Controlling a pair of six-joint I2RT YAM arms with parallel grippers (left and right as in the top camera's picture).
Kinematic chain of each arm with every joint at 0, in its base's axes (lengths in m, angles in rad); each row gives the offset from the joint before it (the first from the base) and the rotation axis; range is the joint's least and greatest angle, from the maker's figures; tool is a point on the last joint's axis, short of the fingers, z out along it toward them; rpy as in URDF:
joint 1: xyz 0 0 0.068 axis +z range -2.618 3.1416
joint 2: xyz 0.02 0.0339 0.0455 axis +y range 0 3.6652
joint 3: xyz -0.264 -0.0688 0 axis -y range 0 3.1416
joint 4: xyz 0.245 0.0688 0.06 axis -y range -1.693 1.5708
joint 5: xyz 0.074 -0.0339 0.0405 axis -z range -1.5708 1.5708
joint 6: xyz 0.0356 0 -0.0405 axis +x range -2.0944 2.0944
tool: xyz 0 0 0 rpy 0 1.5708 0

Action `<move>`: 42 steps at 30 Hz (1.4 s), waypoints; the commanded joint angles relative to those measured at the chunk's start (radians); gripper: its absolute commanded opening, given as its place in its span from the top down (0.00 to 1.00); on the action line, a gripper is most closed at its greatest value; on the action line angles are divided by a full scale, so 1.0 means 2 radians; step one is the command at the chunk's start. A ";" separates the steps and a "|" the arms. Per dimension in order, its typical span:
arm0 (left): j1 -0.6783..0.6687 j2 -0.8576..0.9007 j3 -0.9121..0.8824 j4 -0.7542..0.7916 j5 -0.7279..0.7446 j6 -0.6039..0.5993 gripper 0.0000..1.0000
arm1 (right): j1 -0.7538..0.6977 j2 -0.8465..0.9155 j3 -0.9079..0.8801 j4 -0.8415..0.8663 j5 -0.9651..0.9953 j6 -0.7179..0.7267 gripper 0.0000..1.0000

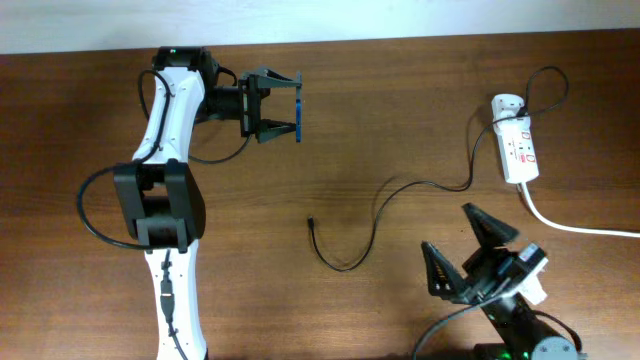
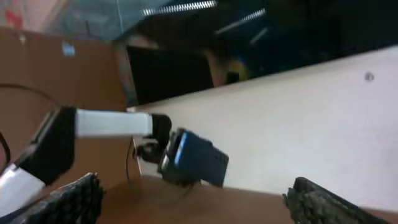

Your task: Plug charger to phone and switch on socket

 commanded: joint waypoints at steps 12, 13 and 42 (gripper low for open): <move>0.002 0.002 0.013 -0.001 0.028 -0.004 0.24 | -0.003 0.471 0.473 -0.484 -0.206 -0.140 0.02; 0.002 0.002 0.013 -0.001 0.028 -0.005 0.23 | -0.003 0.508 0.476 -0.453 -0.279 -0.140 0.02; 0.001 0.002 0.013 -0.001 0.028 -0.021 0.23 | 0.399 0.808 0.715 -0.452 0.475 -0.037 0.19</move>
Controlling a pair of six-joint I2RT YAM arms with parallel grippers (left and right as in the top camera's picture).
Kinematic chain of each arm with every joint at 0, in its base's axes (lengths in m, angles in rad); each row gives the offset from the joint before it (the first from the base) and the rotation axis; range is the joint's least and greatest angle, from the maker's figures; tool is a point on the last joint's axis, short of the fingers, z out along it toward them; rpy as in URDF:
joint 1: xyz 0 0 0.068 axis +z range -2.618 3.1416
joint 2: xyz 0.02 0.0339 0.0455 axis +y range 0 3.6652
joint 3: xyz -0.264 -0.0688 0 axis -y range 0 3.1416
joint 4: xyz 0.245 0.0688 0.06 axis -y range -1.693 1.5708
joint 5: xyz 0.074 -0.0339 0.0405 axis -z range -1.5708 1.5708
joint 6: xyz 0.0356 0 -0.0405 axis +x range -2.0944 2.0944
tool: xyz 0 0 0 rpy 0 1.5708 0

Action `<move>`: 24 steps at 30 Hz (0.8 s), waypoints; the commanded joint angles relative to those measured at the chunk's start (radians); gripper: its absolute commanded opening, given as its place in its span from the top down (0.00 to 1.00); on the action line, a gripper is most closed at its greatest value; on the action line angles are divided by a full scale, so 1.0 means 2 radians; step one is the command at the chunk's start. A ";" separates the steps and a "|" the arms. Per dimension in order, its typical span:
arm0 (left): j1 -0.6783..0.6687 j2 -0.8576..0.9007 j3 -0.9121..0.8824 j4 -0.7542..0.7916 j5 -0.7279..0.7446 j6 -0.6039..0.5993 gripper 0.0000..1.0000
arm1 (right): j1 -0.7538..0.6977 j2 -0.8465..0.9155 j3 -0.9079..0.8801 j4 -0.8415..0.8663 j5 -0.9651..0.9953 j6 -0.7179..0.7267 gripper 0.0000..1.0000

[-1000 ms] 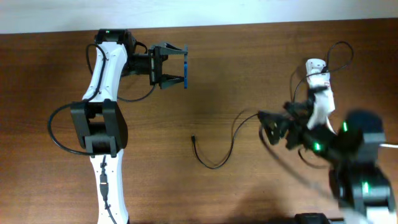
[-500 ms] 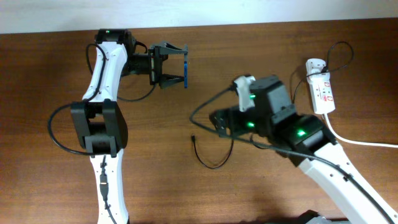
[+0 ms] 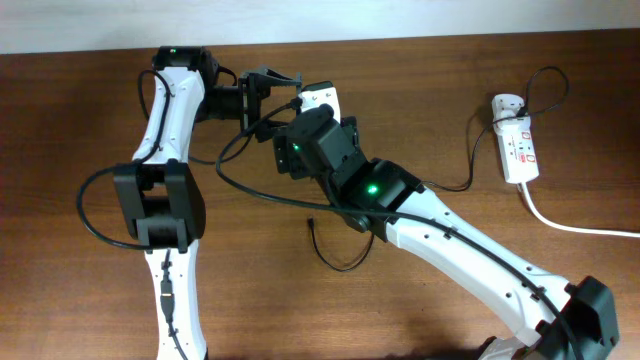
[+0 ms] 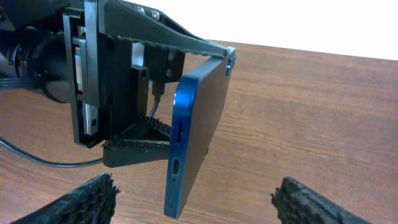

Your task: Plug charger to phone and switch on socket

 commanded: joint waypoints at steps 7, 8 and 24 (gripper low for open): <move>0.001 0.002 0.011 -0.001 0.026 0.032 0.23 | 0.002 0.010 0.009 0.033 0.010 0.020 0.43; 0.001 0.002 0.011 -0.001 0.026 0.035 0.23 | 0.002 0.010 0.009 0.035 0.010 0.020 0.43; 0.001 0.002 0.011 -0.001 0.026 0.050 0.23 | 0.002 0.027 0.009 0.054 0.008 0.033 0.56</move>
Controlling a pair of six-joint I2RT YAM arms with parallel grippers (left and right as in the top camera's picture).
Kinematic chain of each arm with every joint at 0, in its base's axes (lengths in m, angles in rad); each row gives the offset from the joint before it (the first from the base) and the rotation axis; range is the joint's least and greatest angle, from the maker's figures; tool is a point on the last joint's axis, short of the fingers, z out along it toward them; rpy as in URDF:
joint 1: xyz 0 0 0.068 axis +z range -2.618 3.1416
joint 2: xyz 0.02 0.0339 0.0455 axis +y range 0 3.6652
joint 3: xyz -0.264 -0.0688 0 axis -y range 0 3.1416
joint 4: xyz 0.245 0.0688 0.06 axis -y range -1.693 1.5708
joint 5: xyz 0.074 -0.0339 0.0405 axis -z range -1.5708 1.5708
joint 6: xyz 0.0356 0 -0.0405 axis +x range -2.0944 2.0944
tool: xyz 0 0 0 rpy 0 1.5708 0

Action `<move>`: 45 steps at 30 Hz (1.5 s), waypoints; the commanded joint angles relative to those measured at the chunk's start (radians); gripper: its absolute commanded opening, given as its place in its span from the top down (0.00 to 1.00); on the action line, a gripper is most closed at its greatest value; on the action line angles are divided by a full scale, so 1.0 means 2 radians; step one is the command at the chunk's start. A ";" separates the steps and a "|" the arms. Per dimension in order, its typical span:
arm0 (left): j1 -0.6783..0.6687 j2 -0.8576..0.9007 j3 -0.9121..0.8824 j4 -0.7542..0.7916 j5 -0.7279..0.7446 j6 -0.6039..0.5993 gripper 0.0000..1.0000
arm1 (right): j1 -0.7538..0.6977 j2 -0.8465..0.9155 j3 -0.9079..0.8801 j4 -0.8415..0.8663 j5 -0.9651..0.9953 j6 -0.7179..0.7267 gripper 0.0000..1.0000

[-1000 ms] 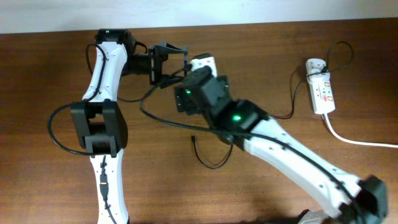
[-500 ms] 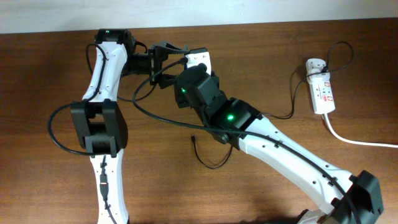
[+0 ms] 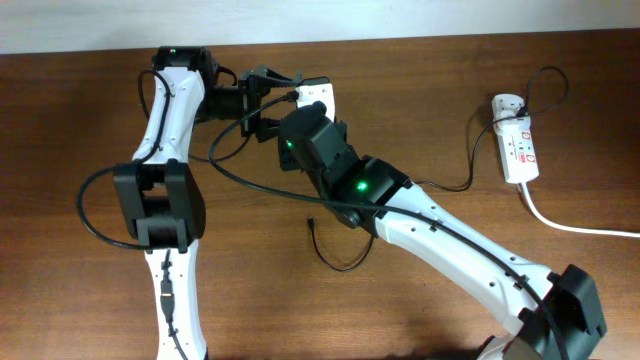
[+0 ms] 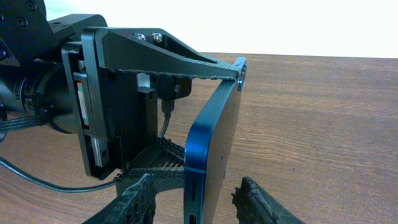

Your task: Plug charger to phone and switch on socket

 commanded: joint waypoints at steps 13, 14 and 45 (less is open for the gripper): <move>0.001 0.002 0.011 -0.001 0.026 0.016 0.22 | 0.002 0.003 0.009 0.001 0.008 0.003 0.65; 0.001 0.002 0.011 -0.001 0.026 0.016 0.22 | 0.002 0.003 0.009 0.002 0.008 0.003 0.65; 0.001 0.002 0.011 -0.001 0.026 0.016 0.07 | 0.002 0.002 0.009 0.015 0.036 0.036 0.96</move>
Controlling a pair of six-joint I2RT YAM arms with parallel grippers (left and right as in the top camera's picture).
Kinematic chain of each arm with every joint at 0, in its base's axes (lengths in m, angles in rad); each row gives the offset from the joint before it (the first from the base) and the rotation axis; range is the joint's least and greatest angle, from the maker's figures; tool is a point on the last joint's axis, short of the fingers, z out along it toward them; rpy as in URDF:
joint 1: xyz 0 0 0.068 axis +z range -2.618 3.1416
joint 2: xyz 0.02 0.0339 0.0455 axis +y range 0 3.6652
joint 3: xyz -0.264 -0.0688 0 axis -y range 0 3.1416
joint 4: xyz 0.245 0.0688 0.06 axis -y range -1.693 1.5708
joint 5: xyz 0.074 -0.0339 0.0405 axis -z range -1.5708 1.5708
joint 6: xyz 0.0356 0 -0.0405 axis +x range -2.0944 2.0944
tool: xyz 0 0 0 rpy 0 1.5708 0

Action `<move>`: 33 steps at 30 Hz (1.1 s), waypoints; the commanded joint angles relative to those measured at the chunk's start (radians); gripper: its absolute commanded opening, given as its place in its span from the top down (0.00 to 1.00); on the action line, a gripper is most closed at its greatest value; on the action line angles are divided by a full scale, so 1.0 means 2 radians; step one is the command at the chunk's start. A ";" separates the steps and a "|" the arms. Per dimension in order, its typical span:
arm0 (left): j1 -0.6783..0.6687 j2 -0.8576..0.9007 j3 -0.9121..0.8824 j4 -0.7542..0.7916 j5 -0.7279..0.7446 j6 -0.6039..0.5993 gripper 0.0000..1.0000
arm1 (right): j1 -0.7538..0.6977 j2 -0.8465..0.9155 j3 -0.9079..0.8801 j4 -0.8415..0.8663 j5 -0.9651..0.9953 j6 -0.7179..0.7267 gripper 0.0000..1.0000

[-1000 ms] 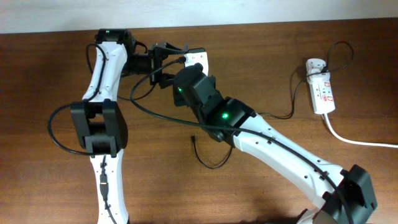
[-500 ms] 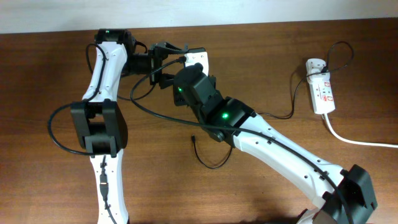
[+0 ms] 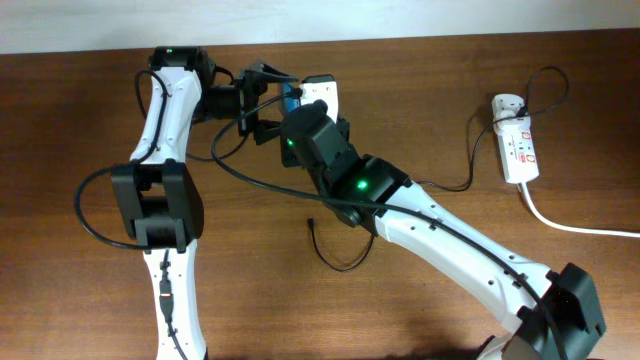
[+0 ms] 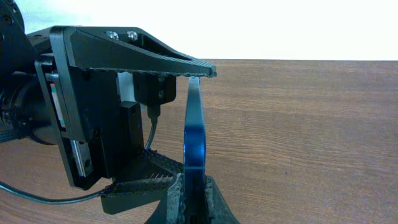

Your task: Plug charger to phone and switch on socket

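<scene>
The blue phone (image 4: 194, 130) is held edge-on in the air over the far left of the table. My left gripper (image 3: 286, 104) has it between its fingers; the upper finger (image 4: 143, 56) touches the phone's top end and the lower one (image 4: 140, 186) lies by its bottom. My right gripper (image 4: 194, 198) is shut on the phone's lower end. From above only a sliver of the phone (image 3: 291, 94) shows past the right wrist. The black charger cable (image 3: 350, 262) lies loose on the table, its plug end (image 3: 311, 221) free. It runs to the white socket strip (image 3: 516, 150) at the far right.
The right arm (image 3: 430, 225) stretches diagonally across the table's middle, above the cable. A white mains cord (image 3: 580, 228) leaves the strip toward the right edge. The left arm's base (image 3: 160, 205) stands at the left.
My right gripper's fingers stood a little apart on either side of the phone's lower end; now they are shut on it. The phone now shows exactly edge-on. The left gripper has not moved.
At first the left gripper held the phone up at the far left while my right gripper stood open near the front right. Then the right arm was across the table, open before the phone. Its fingers then flanked the lower end and are now shut on it.
</scene>
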 commanded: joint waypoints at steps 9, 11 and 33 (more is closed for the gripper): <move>-0.003 0.002 0.011 0.004 0.019 0.005 0.00 | 0.005 -0.022 0.009 0.012 0.133 0.288 0.96; -0.003 0.002 0.011 0.004 0.019 -0.016 0.03 | 0.005 -0.025 0.009 0.011 0.131 0.357 0.96; -0.003 0.002 0.011 0.054 0.006 -0.130 0.42 | 0.005 -0.022 0.008 -0.008 0.088 0.651 0.96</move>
